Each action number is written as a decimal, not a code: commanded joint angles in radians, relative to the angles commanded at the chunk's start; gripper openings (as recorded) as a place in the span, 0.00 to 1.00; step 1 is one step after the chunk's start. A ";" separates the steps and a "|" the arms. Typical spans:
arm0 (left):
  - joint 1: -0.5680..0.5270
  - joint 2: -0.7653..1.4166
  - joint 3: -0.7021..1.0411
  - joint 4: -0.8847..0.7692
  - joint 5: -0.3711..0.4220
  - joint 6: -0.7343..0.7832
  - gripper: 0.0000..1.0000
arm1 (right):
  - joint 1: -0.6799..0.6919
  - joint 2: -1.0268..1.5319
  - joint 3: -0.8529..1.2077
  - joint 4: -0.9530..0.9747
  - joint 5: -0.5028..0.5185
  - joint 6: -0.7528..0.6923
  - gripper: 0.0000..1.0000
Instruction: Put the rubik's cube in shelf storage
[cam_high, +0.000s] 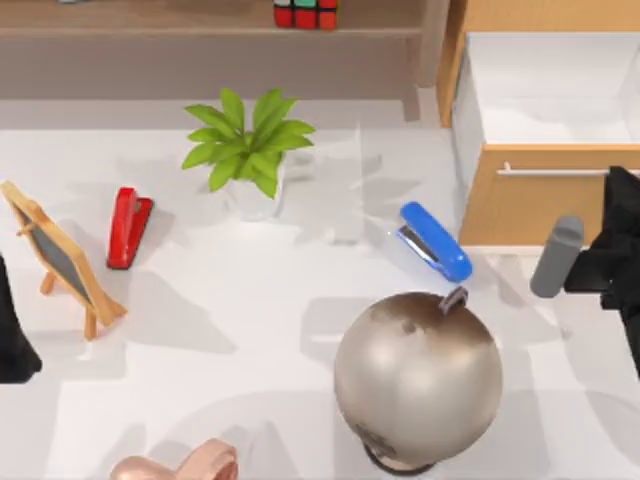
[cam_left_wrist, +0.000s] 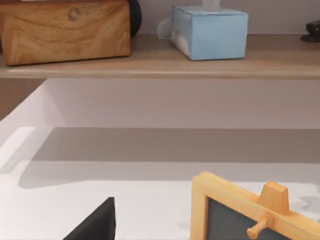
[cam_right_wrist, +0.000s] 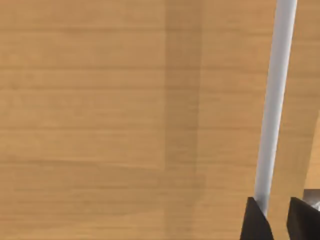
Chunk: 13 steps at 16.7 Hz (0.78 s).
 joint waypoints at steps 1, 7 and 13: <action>0.000 0.000 0.000 0.000 0.000 0.000 1.00 | 0.000 0.000 0.000 0.000 0.000 0.000 0.00; 0.000 0.000 0.000 0.000 0.000 0.000 1.00 | 0.000 0.000 0.000 0.000 0.000 0.000 0.00; 0.000 0.000 0.000 0.000 0.000 0.000 1.00 | -0.011 0.014 0.045 -0.029 -0.012 0.003 0.00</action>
